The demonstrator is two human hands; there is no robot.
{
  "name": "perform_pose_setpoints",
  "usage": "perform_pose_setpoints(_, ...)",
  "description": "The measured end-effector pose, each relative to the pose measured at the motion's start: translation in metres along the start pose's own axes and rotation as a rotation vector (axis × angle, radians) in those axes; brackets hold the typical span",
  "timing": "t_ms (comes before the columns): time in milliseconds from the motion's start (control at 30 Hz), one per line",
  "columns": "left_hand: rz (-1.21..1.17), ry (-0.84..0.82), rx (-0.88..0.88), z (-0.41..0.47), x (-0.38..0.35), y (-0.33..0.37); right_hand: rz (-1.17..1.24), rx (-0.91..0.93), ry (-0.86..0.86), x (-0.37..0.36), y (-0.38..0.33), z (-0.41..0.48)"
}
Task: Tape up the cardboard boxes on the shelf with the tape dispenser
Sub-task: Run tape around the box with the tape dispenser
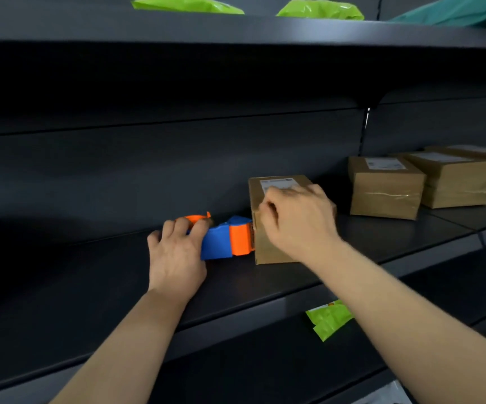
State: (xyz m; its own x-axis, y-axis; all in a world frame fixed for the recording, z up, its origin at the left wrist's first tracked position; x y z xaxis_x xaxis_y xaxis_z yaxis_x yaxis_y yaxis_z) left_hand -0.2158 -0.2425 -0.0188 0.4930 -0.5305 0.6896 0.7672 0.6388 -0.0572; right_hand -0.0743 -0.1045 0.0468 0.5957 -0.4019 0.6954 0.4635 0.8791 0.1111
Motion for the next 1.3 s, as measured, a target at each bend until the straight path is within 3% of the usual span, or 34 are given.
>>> perform_pose_setpoints(167,-0.026,0.005,0.003,-0.001,-0.004,-0.002,-0.114,-0.006,0.31,-0.038,-0.009,-0.003)
perform_pose_setpoints(433,-0.056,-0.019,0.011,-0.002,-0.008,-0.006,0.067,0.065,0.47,-0.033,0.007,-0.005)
perform_pose_setpoints(500,-0.071,-0.008,-0.003,0.0,-0.008,-0.005,0.15,0.007,0.485,-0.036,0.027,-0.009)
perform_pose_setpoints(600,-0.089,-0.023,-0.005,0.002,-0.009,-0.002,0.293,-0.163,0.404,-0.048,0.041,-0.008)
perform_pose_setpoints(733,-0.098,-0.041,0.001,0.0,-0.009,-0.004,0.134,-0.257,0.308,-0.035,0.022,0.005)
perform_pose_setpoints(800,-0.097,-0.05,0.004,0.001,-0.008,-0.003,0.079,-0.248,0.14,-0.026,-0.002,0.025)
perform_pose_setpoints(900,-0.111,-0.069,0.012,0.0,-0.006,-0.005,0.146,-0.276,-0.257,-0.036,-0.036,0.05)
perform_pose_setpoints(967,-0.131,-0.091,0.024,-0.002,-0.005,-0.007,0.048,-0.243,-0.402,-0.04,-0.044,0.057)
perform_pose_setpoints(1067,-0.155,-0.074,-0.023,-0.002,-0.002,-0.005,-0.019,-0.146,-0.462,-0.03,-0.038,0.049)
perform_pose_setpoints(1167,-0.157,-0.006,-0.187,-0.003,0.003,0.006,0.06,-0.073,-0.479,-0.015,-0.033,0.035)
perform_pose_setpoints(1300,-0.185,0.03,-0.253,-0.005,0.007,0.012,-0.003,-0.076,-0.412,-0.008,-0.036,0.042)
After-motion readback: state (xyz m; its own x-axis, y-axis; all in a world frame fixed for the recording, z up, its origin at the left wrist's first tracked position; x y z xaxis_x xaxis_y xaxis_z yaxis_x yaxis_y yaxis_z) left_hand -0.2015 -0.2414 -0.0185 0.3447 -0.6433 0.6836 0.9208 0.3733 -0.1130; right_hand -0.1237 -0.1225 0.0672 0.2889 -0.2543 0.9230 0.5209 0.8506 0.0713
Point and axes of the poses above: each hand's wrist, its own z-axis towards the middle knuckle, its own x-axis out of the back of the hand, y = z × x, the point moved 5 cm from there along z, towards the middle knuckle, and after that the axes turned 2 degrees about -z, right-handed, at the moved point
